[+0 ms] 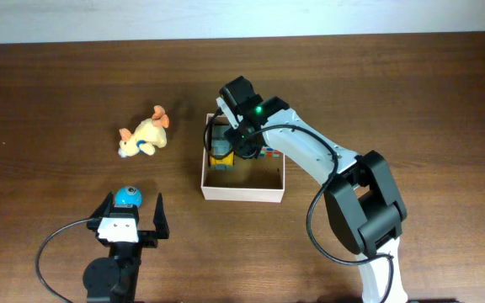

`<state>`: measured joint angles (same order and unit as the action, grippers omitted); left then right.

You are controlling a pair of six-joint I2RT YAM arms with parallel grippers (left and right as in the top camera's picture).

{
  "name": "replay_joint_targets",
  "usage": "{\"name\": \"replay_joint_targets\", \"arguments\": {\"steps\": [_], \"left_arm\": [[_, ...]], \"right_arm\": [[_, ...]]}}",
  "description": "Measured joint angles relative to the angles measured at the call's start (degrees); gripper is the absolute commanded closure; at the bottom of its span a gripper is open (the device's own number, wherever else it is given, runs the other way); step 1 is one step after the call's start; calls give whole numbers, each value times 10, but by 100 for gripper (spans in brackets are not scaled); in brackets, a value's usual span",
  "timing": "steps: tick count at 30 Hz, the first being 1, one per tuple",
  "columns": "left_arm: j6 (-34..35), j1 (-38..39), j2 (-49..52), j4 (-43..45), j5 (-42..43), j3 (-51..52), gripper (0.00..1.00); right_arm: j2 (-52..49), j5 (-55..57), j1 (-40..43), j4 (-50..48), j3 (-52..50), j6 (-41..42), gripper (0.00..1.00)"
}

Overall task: Pack container
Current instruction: 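Raise the right gripper out of the box and move it right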

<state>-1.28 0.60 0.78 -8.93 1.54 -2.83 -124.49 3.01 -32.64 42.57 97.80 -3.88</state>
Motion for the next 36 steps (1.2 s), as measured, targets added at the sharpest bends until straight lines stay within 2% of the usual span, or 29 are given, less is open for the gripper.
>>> {"name": "replay_joint_targets", "arguments": {"steps": [3, 7, 15, 23, 36], "left_arm": [[0, 0, 0, 0, 0, 0, 1], [0, 0, 0, 0, 0, 0, 1], [0, 0, 0, 0, 0, 0, 1], [0, 0, 0, 0, 0, 0, 1], [0, 0, 0, 0, 0, 0, 1]], "right_arm": [[0, 0, 2, 0, 0, 0, 48], [0, 0, 3, 0, 0, 0, 64], [0, 0, 4, 5, 0, -4, 64], [0, 0, 4, 65, 27, -4, 64], [4, 0, 4, 219, 204, 0, 63]]}}
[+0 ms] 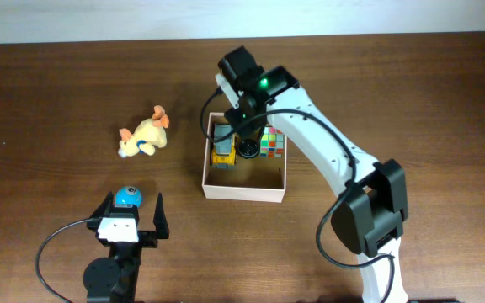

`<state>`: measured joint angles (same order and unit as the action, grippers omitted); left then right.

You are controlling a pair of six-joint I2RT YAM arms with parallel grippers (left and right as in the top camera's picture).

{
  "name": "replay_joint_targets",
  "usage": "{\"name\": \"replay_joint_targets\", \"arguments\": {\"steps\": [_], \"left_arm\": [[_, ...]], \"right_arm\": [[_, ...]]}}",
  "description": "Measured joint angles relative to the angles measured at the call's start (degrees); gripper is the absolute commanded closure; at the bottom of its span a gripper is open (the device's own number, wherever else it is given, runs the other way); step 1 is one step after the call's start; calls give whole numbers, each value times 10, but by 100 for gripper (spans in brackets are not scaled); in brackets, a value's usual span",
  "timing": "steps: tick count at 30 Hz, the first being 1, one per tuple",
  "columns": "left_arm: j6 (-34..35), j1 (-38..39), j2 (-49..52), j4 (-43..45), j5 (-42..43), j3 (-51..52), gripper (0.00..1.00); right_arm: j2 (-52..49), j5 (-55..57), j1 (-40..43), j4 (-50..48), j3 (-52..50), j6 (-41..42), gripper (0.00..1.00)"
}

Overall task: Pack container
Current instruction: 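Raise the right gripper out of the box and move it right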

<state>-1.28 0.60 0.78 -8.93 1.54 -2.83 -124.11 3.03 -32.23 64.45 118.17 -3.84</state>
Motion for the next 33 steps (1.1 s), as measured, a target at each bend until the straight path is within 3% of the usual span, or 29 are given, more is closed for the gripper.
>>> {"name": "replay_joint_targets", "arguments": {"steps": [9, 13, 27, 29, 31, 33], "left_arm": [[0, 0, 0, 0, 0, 0, 1], [0, 0, 0, 0, 0, 0, 1], [0, 0, 0, 0, 0, 0, 1], [0, 0, 0, 0, 0, 0, 1], [0, 0, 0, 0, 0, 0, 1], [0, 0, 0, 0, 0, 0, 1]], "right_arm": [[31, 14, 17, 170, 225, 43, 59], [47, 52, 51, 236, 280, 82, 53], [53, 113, 232, 313, 254, 238, 28], [53, 114, 249, 313, 236, 249, 21], [53, 114, 261, 312, 216, 258, 2], [53, 116, 274, 309, 190, 268, 1]]}}
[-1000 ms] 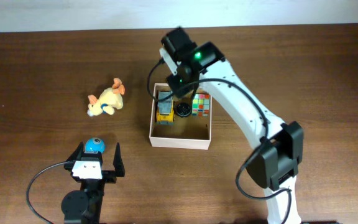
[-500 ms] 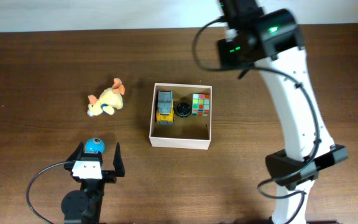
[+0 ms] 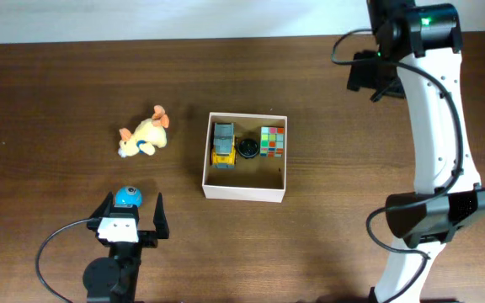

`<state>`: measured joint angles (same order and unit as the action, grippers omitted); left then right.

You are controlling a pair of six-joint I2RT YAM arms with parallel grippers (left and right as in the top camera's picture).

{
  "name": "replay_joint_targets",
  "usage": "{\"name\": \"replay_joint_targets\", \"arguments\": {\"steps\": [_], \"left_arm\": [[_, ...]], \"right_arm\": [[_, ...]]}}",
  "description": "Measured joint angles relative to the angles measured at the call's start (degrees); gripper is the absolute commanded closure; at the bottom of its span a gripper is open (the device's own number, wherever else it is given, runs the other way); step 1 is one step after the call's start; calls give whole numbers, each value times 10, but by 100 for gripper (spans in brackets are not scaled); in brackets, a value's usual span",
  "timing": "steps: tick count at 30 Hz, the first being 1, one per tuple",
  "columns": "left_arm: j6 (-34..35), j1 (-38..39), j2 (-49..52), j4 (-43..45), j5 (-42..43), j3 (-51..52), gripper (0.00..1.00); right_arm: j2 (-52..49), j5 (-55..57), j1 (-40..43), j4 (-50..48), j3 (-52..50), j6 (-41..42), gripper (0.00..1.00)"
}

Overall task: Pack container
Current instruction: 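Raise the right gripper out of the box and move it right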

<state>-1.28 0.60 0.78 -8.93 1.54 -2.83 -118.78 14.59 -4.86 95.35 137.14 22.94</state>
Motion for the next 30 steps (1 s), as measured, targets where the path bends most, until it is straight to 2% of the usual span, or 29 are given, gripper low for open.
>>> {"name": "replay_joint_targets", "arguments": {"steps": [15, 22, 25, 30], "left_arm": [[0, 0, 0, 2, 0, 0, 1], [3, 0, 0, 41, -4, 0, 1], [3, 0, 1, 32, -4, -5, 1], [5, 0, 61, -14, -4, -98, 1]], "right_arm": [[-1, -14, 75, -100, -262, 14, 1], [-3, -25, 75, -104, -269, 8, 1], [-3, -30, 75, -104, -269, 6, 1], [-3, -33, 75, -104, -269, 6, 1]]}}
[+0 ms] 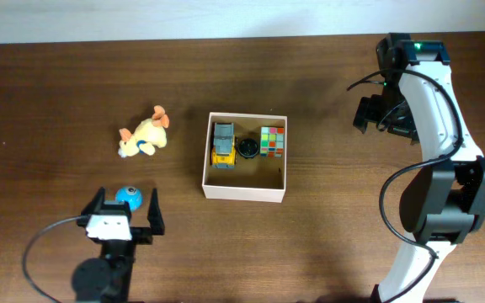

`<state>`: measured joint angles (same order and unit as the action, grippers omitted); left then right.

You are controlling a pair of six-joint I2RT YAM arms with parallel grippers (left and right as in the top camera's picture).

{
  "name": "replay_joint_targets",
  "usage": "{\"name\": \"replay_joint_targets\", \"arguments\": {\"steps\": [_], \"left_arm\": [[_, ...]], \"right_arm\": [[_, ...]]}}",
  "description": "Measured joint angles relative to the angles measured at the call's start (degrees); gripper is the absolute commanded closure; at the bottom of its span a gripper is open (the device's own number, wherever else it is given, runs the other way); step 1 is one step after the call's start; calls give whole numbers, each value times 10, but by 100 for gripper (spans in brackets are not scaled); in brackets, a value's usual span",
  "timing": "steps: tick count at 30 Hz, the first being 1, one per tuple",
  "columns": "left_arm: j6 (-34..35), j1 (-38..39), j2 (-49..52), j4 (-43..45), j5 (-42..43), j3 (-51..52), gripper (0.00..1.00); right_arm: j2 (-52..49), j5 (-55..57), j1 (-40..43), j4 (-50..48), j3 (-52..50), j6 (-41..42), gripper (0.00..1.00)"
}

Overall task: Pack container
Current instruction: 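Raise the right gripper out of the box and move it right, then move the left gripper to the yellow plush duck and grasp it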

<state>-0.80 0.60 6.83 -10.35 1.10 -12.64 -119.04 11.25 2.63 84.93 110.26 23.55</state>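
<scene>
A white box (244, 192) stands mid-table. It holds a yellow and grey toy truck (222, 144), a small black round thing (247, 148) and a colour cube (272, 141). A yellow plush animal (144, 135) lies on the table left of the box. A blue round toy (128, 196) sits at the front left, right between the spread fingers of my open left gripper (125, 204). My right gripper (383, 119) hangs far right of the box, fingers apart, nothing in it.
The dark wooden table (49, 93) ends at a pale wall along the back. A black cable (49, 244) loops beside the left arm's base at the front edge. The right arm's white links (445, 109) run down the right side.
The right gripper has moved from the far back right corner to a spot nearer the front, still right of the box. The left gripper has shifted slightly left around the blue toy.
The right gripper was down in the box's left part at the toy truck. It then stood above the box with the truck lying inside. Later it was away at the back right, and now it is at the right side. The plush and blue toy stayed put.
</scene>
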Motion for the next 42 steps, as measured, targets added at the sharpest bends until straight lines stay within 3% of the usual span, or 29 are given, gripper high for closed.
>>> {"name": "replay_joint_targets", "arguments": {"steps": [6, 14, 20, 26, 35, 42], "left_arm": [[0, 0, 166, -132, 5, -231, 1], [-9, 0, 483, -439, 28, -585, 1], [-45, 0, 687, -570, 32, -759, 1], [-55, 0, 829, -576, 36, -780, 1], [-56, 0, 1030, -510, 67, -780, 1], [-56, 0, 1069, -439, 62, -780, 1]], "right_arm": [[0, -2, 0, 0, 0, 0, 1], [0, -2, 0, 0, -2, 0, 1], [0, -2, 0, 0, -3, 0, 1], [0, -2, 0, 0, -3, 0, 1], [0, -2, 0, 0, -3, 0, 1], [0, -2, 0, 0, -3, 0, 1]]}}
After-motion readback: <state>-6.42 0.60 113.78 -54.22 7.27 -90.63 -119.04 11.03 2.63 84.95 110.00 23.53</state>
